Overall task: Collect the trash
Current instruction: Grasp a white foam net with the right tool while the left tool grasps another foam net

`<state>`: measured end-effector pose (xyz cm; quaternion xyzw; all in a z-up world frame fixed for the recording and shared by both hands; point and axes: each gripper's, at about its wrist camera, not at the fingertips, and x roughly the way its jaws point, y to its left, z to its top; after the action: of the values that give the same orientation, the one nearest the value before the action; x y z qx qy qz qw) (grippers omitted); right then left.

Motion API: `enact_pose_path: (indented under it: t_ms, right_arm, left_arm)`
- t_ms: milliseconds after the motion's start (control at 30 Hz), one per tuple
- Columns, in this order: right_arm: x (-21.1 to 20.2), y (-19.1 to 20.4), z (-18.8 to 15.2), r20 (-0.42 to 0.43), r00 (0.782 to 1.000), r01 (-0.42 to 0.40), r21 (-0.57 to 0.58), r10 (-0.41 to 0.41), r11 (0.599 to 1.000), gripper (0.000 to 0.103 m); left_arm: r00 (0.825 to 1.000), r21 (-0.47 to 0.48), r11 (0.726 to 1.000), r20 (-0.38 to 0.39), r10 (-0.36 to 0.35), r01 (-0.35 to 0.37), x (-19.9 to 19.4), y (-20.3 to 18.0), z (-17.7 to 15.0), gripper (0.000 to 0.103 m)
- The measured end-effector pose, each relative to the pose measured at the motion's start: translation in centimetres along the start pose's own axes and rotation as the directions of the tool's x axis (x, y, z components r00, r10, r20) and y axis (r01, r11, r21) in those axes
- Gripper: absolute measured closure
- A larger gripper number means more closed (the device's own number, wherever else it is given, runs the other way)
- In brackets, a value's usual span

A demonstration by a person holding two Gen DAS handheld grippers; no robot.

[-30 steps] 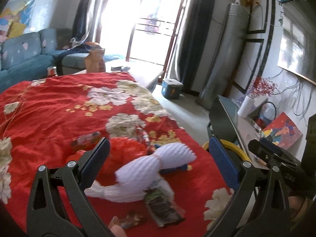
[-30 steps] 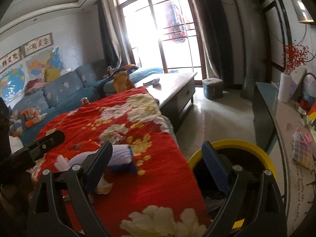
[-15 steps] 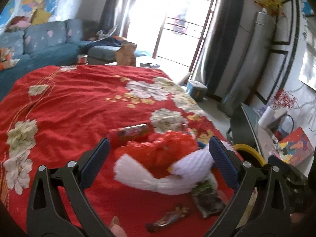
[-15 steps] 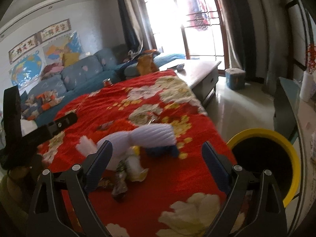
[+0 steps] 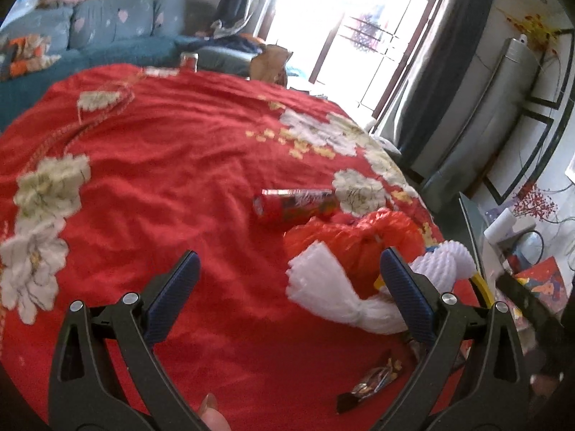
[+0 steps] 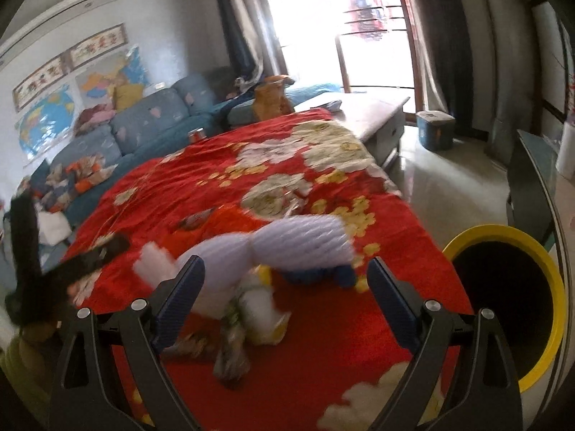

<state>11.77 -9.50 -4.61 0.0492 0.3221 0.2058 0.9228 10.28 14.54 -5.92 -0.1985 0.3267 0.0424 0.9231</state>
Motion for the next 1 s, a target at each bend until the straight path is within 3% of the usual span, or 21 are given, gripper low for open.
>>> enact_pose_path:
  t_ms: [167,267,433,467,600,667,700,733,1000]
  right_arm:
    - [2.2,-2.2,1.2,-0.023,1.0,0.015,0.066,-0.014,0.998,0.014]
    - [3.6,-2.7,1.5,-0.06,0.998,-0.011,0.081,0.016,0.997,0.015]
    - [5.2,-3.4,1.6,-0.118,0.99,-0.065,0.117,0.079,0.991,0.043]
    - [5.3,-3.4,1.5,-0.122,0.988,-0.081,0.116,0.095,0.99,0.054]
    - [4.6,-3.0,1.4,-0.116,0.988,-0.095,0.089,0.105,0.992,0.076]
    - [3.9,-2.8,1.4,-0.102,0.99,-0.094,0.07,0.101,0.993,0.08]
    - [3.7,-2.7,1.4,-0.097,0.99,-0.096,0.064,0.102,0.993,0.097]
    - [3.5,-2.7,1.4,-0.096,0.989,-0.103,0.059,0.108,0.993,0.102]
    - [2.3,-3.4,1.4,-0.074,0.989,-0.118,0.102,0.125,0.988,0.1]
  left_arm:
    - [0.998,-0.041,0.998,-0.046,-0.05,0.048,1.3,0.6,-1.1,0.013]
    - [0.996,-0.063,0.996,-0.057,-0.072,0.069,1.7,0.7,-1.7,0.023]
    - [0.992,-0.067,0.993,-0.068,-0.104,0.099,2.2,0.4,-2.2,0.042]
    - [0.992,-0.071,0.992,-0.071,-0.107,0.102,2.2,0.4,-2.3,0.044]
    - [0.99,-0.077,0.991,-0.076,-0.115,0.109,2.4,0.5,-2.4,0.072]
    - [0.99,-0.078,0.99,-0.071,-0.119,0.114,2.2,0.4,-2.3,0.081]
    - [0.99,-0.075,0.99,-0.064,-0.123,0.118,1.9,0.3,-2.2,0.085]
    - [0.991,-0.073,0.99,-0.055,-0.126,0.121,1.7,0.3,-2.0,0.088]
    - [0.989,-0.033,0.989,0.037,-0.146,0.147,-1.2,-0.5,-0.1,0.092]
